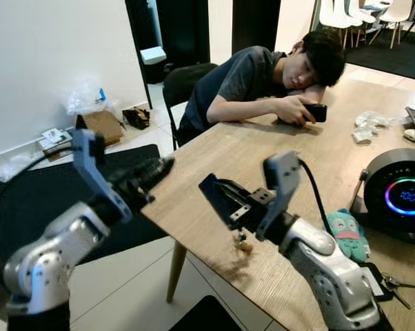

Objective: Hang keys on a hook

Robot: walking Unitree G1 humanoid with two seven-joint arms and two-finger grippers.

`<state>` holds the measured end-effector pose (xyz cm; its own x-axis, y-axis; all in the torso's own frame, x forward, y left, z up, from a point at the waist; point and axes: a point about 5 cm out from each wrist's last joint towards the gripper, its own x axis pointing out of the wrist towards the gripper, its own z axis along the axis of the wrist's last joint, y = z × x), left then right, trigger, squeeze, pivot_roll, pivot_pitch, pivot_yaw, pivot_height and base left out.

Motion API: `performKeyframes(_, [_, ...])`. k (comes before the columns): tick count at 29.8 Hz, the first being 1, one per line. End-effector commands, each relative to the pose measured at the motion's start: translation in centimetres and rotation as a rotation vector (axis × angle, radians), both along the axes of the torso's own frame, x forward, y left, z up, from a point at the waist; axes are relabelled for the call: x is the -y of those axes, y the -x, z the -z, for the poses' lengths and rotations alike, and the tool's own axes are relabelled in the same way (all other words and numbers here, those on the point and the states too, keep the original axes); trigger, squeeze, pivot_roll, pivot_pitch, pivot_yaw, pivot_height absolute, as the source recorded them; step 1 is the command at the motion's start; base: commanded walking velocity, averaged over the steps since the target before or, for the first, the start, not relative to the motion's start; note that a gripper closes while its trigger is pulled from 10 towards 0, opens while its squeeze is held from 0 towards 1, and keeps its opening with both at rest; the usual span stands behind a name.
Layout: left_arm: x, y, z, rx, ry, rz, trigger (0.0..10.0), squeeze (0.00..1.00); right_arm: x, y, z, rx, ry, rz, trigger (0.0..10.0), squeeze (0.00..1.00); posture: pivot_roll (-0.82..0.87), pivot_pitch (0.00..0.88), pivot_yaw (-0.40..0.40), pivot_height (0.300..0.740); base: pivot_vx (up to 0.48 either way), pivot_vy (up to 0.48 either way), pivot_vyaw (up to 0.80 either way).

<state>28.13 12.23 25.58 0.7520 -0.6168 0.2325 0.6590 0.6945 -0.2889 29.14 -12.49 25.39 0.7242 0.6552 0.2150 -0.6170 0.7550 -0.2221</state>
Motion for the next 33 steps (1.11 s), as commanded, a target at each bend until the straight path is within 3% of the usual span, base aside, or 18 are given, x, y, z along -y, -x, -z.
performKeyframes(1, [-0.5,-0.1,0.1,0.005,-0.048,-0.04,10.0,0.0,0.0,-0.2,-0.1,0.051,0.023,0.039,10.0,0.0,0.06,0.134,0.041,0.74,0.0,0.0,0.0])
performKeyframes(5, [-0.8,-1.3,0.8,0.019,-0.184,-0.187,10.0,0.0,0.7,-1.4,-1.4,0.153,-0.009,0.192,10.0,0.0,0.05,0.129,0.041,0.74,0.0,0.0,0.0])
performKeyframes(10, [-0.6,-1.3,1.0,0.039,-0.251,-0.204,10.0,0.0,1.2,-2.0,-2.0,0.183,-0.082,0.266,10.0,0.0,0.05,0.126,0.042,0.74,0.0,0.0,0.0])
performKeyframes(16, [1.0,-0.6,2.2,-0.01,-0.251,-0.125,10.0,0.0,1.1,-2.9,-3.0,0.268,-0.148,0.372,10.0,0.0,0.05,0.12,0.048,0.74,0.0,0.0,0.0])
performKeyframes(19, [1.9,-0.1,2.8,-0.036,-0.237,-0.058,10.0,0.0,0.9,-3.1,-3.3,0.285,-0.164,0.38,10.0,0.0,0.05,0.119,0.047,0.74,0.0,0.0,0.0])
performKeyframes(21, [3.3,0.8,3.6,-0.048,-0.259,0.044,10.0,0.0,0.6,-3.4,-3.7,0.305,-0.181,0.385,10.0,0.0,0.05,0.118,0.045,0.74,0.0,0.0,0.0])
performKeyframes(33, [7.2,0.8,3.2,-0.064,-0.192,0.083,10.0,0.0,-1.1,-5.0,-3.8,0.315,-0.254,0.406,10.0,0.0,0.06,0.125,0.041,0.74,0.0,0.0,0.0])
